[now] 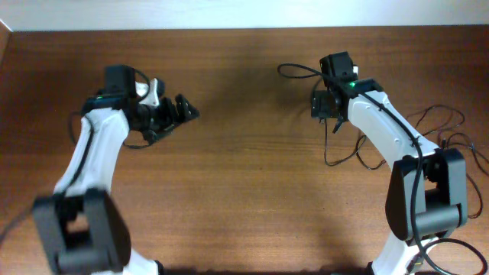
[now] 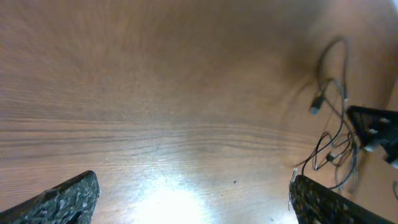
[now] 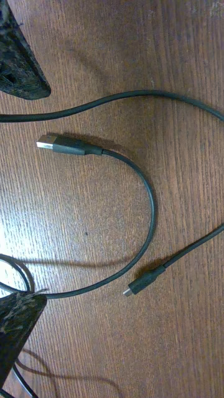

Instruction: Untangle cables

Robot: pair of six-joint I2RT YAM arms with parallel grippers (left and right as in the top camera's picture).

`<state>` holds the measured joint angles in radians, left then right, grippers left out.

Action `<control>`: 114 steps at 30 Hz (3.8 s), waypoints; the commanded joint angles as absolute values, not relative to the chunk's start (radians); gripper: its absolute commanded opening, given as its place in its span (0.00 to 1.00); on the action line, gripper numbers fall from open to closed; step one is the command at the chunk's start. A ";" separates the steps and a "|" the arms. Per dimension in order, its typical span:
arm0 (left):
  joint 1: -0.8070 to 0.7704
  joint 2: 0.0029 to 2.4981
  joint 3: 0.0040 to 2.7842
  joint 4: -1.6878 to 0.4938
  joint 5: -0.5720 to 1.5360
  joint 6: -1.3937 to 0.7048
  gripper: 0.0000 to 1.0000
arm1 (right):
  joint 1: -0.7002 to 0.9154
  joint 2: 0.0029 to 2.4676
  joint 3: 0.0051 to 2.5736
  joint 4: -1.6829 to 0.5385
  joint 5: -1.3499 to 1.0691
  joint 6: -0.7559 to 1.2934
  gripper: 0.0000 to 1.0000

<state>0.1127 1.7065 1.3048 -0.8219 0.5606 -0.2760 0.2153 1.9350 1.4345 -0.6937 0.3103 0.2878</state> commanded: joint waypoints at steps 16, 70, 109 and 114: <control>0.118 1.507 1.306 -0.903 0.395 -0.233 0.99 | 0.207 1.940 1.441 -0.692 0.323 0.292 0.98; -0.013 0.247 0.009 -0.068 0.191 -0.021 0.99 | 0.207 1.940 1.441 -0.692 0.323 0.292 0.98; -0.012 0.005 0.009 -0.068 0.165 0.039 0.99 | 0.210 1.406 1.441 -0.692 0.323 0.292 0.98; -0.012 0.005 0.009 -0.068 0.165 0.039 0.99 | 0.210 1.011 1.441 -0.692 0.323 0.292 0.98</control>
